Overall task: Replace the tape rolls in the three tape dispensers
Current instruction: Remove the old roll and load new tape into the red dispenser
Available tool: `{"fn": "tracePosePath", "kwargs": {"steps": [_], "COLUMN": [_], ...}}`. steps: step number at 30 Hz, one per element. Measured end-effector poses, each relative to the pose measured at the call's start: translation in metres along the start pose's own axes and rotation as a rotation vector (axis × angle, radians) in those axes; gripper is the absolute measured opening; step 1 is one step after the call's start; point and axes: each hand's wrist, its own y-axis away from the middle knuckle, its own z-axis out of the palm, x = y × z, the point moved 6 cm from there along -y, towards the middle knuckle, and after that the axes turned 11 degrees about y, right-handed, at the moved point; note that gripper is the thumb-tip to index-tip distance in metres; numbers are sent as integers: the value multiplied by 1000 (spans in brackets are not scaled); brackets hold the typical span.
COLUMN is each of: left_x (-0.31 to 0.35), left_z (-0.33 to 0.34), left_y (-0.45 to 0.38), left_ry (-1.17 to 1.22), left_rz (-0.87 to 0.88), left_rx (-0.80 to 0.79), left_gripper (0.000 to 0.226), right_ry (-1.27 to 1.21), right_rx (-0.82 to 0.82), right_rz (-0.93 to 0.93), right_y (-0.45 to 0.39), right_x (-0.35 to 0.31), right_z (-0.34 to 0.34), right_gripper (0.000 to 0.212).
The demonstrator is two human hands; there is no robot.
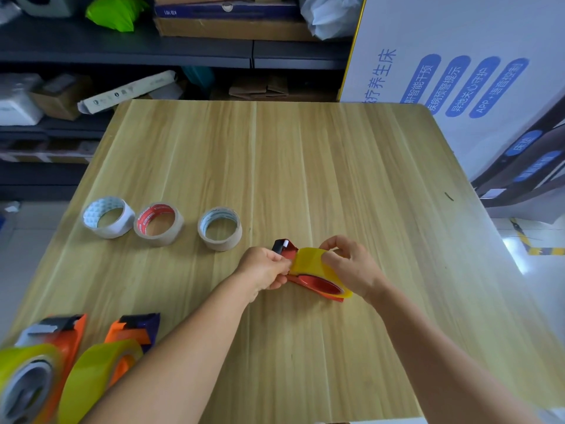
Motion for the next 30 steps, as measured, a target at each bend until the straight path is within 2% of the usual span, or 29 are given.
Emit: {"fn": "tracePosePath", "kwargs": {"steps": [3,7,10,14,20,24,30], "left_x": [-2,-4,-4,-4,-5,-1,3], "left_z": [0,0,-4,-8,-5,-2,-2], "left_y": [0,0,1,1,3,6,6], "left_ry": [-75,-39,0,6,-149,-235,-256], "left_rz": [-8,-36,-25,-7,104,169,176], "left_rx": [6,-58,-88,-70,26,25,-23], "left_gripper": [10,21,20,16,7,21,20], "right_ry": [35,82,103,120,117,95,40], "right_rx": [-10,-18,-29,-24,-12,-8,16], "right_rz": [-10,-23,-30,-16,2,9,16], "right_y": [-1,-2,-4,-4,-5,-4,-3], "right_x": [-2,-5,-7,-8,-6,-5,0], "right_z": [1,1,3,2,3,2,1], "right_gripper": [30,29,18,31,32,32,31]}}
